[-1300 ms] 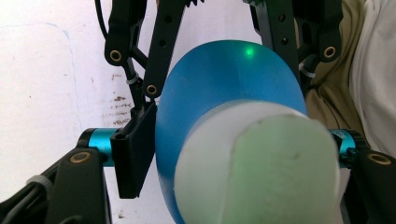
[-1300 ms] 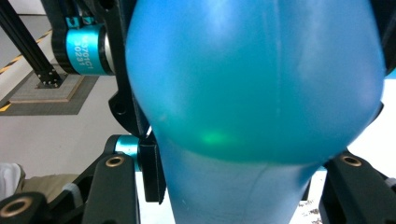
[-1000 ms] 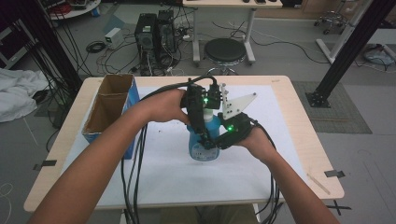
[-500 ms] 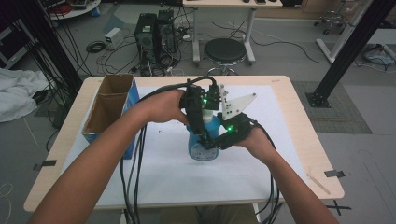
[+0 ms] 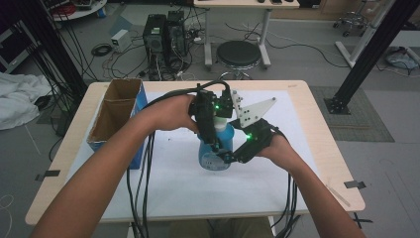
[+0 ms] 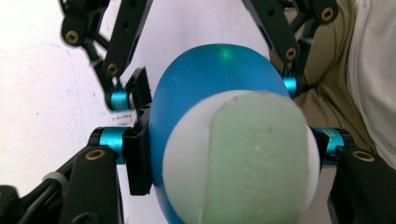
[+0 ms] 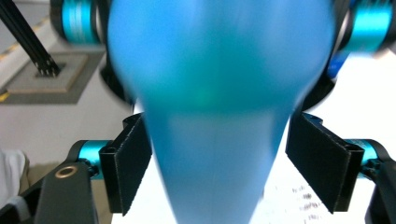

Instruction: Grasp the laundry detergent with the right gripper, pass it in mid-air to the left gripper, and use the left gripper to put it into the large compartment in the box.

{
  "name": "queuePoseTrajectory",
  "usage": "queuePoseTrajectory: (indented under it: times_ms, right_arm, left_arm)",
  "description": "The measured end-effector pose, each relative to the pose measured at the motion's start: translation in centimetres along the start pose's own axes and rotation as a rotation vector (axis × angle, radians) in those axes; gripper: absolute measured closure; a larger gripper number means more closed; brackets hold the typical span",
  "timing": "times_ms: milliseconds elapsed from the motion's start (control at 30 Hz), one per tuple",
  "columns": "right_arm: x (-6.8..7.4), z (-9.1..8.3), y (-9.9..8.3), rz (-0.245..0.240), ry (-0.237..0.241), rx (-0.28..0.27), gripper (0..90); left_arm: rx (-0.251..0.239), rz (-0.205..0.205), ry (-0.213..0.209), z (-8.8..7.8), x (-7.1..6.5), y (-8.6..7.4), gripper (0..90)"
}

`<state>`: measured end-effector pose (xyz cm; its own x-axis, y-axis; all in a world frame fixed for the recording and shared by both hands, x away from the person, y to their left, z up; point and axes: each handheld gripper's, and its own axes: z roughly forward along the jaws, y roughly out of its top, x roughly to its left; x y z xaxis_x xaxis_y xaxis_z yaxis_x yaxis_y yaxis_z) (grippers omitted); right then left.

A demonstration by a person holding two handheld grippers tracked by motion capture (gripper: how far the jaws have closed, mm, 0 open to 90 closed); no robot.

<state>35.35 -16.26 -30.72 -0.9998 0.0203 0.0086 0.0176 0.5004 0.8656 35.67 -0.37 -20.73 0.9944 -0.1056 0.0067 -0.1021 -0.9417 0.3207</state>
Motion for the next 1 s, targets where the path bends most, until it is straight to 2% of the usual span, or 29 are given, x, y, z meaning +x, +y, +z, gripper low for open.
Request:
queuePoseTrajectory:
  times_ms: [33,233,333,433,500,567,633,667,700,800,900,933,967,1000]
  right_arm:
    - [0.1,-0.1,-0.1,0.005,-0.015,0.003,11.4]
    - [0.5,-1.4,-0.7,0.024,-0.061,0.062,11.5]
    - [0.6,-2.2,-1.2,0.045,-0.094,0.124,11.5]
    - [0.6,-3.3,-1.8,0.023,-0.115,0.193,11.5]
    - [0.6,-4.2,-2.2,0.027,-0.094,0.232,11.5]
    - [0.6,-5.1,-2.5,0.011,-0.063,0.268,11.5]
    - [0.5,-5.9,-2.6,0.043,-0.059,0.317,11.4]
    - [0.4,-6.3,-2.7,0.053,-0.062,0.337,10.8]
    - [0.4,-6.6,-2.8,0.064,-0.075,0.356,0.3]
    - [0.0,-7.7,-3.4,0.100,-0.094,0.425,0.6]
    - [-0.2,-8.8,-3.9,0.109,-0.126,0.471,0.6]
    - [-0.2,-8.8,-3.9,0.109,-0.126,0.471,0.6]
    - [-0.3,-9.1,-4.0,0.113,-0.115,0.487,0.7]
    - [-0.4,-9.9,-4.0,0.112,-0.118,0.523,0.7]
  left_arm:
    - [0.002,-0.004,0.003,-0.2,0.0,-0.1,38.1]
    - [-0.006,-0.049,0.040,-1.1,0.1,-0.9,38.1]
    - [0.002,-0.079,0.054,-1.3,0.2,-1.3,38.1]
    - [0.015,-0.094,0.071,-1.5,0.3,-1.6,38.0]
    - [0.019,-0.102,0.082,-1.7,0.4,-1.8,38.0]
    - [0.019,-0.120,0.092,-2.0,0.5,-2.0,38.0]
    - [0.025,-0.139,0.104,-2.1,0.6,-2.1,38.0]
    - [0.023,-0.153,0.111,-2.2,0.7,-2.2,38.0]
    - [0.020,-0.161,0.115,-2.3,0.8,-2.3,38.0]
    - [0.016,-0.189,0.135,-2.6,1.1,-2.6,38.0]
    - [0.016,-0.219,0.143,-2.9,1.4,-3.1,38.0]
    - [0.016,-0.219,0.143,-2.9,1.4,-3.1,38.0]
    - [0.019,-0.237,0.154,-3.3,1.5,-3.4,38.0]
    - [0.022,-0.243,0.161,-3.6,1.6,-3.5,38.0]
